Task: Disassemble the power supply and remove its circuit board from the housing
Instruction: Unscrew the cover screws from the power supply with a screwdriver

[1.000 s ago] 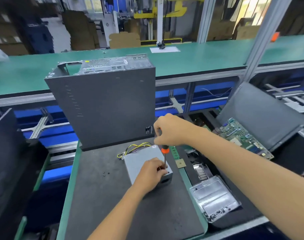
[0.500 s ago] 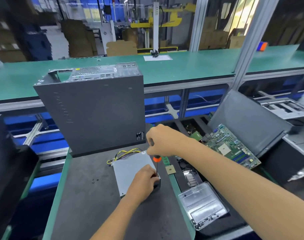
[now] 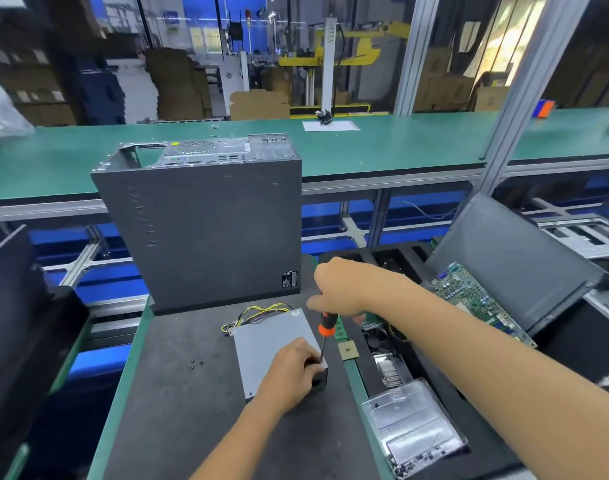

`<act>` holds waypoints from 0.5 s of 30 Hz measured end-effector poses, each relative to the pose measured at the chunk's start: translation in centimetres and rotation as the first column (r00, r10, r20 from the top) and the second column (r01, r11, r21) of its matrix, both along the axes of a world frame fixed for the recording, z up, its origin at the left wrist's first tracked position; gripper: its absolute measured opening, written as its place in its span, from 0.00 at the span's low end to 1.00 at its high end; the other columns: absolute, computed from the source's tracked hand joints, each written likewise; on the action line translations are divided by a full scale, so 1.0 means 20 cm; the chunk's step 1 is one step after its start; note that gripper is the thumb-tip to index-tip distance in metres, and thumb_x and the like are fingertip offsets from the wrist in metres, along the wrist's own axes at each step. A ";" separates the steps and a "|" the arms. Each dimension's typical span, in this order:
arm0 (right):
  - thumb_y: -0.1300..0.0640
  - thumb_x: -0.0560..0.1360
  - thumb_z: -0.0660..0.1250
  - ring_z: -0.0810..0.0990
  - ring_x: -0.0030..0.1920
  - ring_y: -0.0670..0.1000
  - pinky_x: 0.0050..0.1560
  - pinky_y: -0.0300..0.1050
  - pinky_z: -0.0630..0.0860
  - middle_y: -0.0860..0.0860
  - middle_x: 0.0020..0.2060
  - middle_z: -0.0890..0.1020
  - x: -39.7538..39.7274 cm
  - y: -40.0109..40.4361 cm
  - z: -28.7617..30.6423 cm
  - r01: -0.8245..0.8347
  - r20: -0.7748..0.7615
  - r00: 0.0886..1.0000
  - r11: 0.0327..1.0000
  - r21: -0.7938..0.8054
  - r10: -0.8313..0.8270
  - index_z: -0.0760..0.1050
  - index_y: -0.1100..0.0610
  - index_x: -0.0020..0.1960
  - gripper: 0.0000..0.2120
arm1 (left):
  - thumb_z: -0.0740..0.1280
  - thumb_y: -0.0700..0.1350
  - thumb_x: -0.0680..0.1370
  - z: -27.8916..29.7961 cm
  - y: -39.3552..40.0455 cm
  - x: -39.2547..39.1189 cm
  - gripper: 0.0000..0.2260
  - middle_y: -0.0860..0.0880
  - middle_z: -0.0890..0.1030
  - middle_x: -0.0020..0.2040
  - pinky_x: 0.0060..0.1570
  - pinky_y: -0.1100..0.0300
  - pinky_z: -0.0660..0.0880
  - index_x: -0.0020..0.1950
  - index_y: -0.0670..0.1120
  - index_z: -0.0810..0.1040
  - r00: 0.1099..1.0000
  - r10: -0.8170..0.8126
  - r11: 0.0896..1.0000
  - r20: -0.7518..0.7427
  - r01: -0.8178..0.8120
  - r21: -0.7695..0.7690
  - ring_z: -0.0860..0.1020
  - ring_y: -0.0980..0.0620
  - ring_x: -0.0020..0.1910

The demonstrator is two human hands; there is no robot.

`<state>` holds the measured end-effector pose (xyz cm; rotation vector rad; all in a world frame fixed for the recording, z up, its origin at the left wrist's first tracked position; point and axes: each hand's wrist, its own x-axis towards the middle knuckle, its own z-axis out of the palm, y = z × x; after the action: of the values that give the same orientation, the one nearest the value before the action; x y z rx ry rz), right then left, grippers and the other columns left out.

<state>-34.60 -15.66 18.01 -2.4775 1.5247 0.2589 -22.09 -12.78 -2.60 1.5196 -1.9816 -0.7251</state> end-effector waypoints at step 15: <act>0.60 0.75 0.68 0.76 0.42 0.50 0.38 0.43 0.74 0.51 0.42 0.79 0.05 -0.03 0.01 -0.271 -0.060 0.958 0.955 0.118 0.279 0.76 0.58 0.46 0.02 | 0.70 0.41 0.73 0.00 0.01 0.01 0.04 0.58 0.73 0.39 0.40 0.73 0.67 0.39 0.47 0.78 0.994 -0.010 1.000 -0.105 0.010 0.001 0.72 0.63 0.38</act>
<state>-33.62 -16.34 18.16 -2.6144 1.1513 0.4747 -21.87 -12.64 -2.54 1.4435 -1.9129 -0.7941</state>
